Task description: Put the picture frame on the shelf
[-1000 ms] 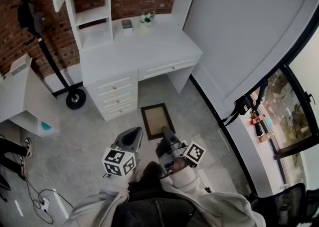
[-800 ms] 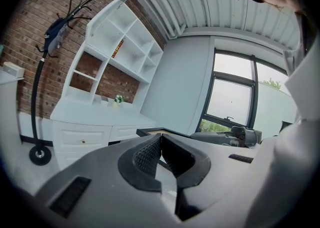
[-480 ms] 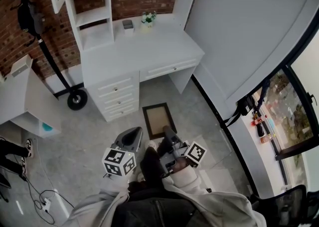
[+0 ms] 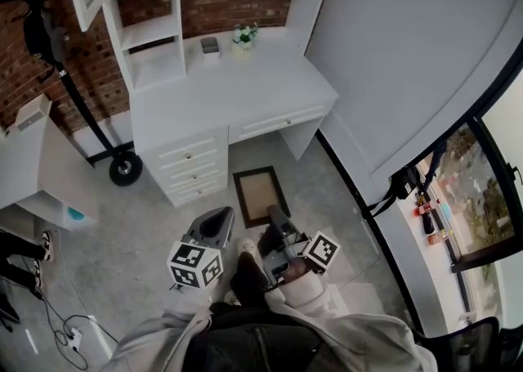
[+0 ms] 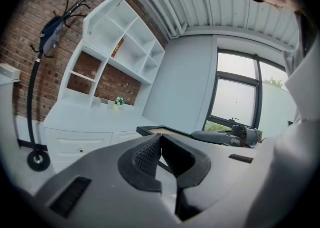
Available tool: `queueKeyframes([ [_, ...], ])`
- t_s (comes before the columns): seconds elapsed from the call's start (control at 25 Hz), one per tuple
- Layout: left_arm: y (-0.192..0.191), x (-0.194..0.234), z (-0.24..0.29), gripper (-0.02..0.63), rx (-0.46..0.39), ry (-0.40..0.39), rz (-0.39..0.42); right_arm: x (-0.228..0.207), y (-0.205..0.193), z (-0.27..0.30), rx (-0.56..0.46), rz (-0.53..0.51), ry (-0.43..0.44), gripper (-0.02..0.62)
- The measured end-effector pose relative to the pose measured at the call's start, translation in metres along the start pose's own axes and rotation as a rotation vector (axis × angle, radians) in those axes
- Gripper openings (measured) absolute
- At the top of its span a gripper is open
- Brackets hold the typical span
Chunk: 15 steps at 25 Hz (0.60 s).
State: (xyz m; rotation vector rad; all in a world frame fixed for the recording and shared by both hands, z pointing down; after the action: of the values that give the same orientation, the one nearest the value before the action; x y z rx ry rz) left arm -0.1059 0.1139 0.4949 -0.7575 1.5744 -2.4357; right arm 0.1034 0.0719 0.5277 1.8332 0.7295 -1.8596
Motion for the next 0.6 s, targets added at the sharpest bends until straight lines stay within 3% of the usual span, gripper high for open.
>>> queueKeyframes([
  [0.6,0.045,0.050,0.081,0.005,-0.002,0.009,-0.011,-0.009,0.073,0.075,0.021,-0.004,-0.005,0.049],
])
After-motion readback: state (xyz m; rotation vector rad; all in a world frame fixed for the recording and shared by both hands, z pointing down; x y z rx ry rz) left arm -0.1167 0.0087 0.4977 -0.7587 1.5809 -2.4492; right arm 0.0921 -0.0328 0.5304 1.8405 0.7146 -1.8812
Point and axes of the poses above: the fingertips, and each gripper's own axes: z forward along the fingers, x to its left, y out of its top, the point moved 9 cm from there along -z, backward along the fingers, and after that the axes turned 9 degrees about x, right-handed, at the moved point
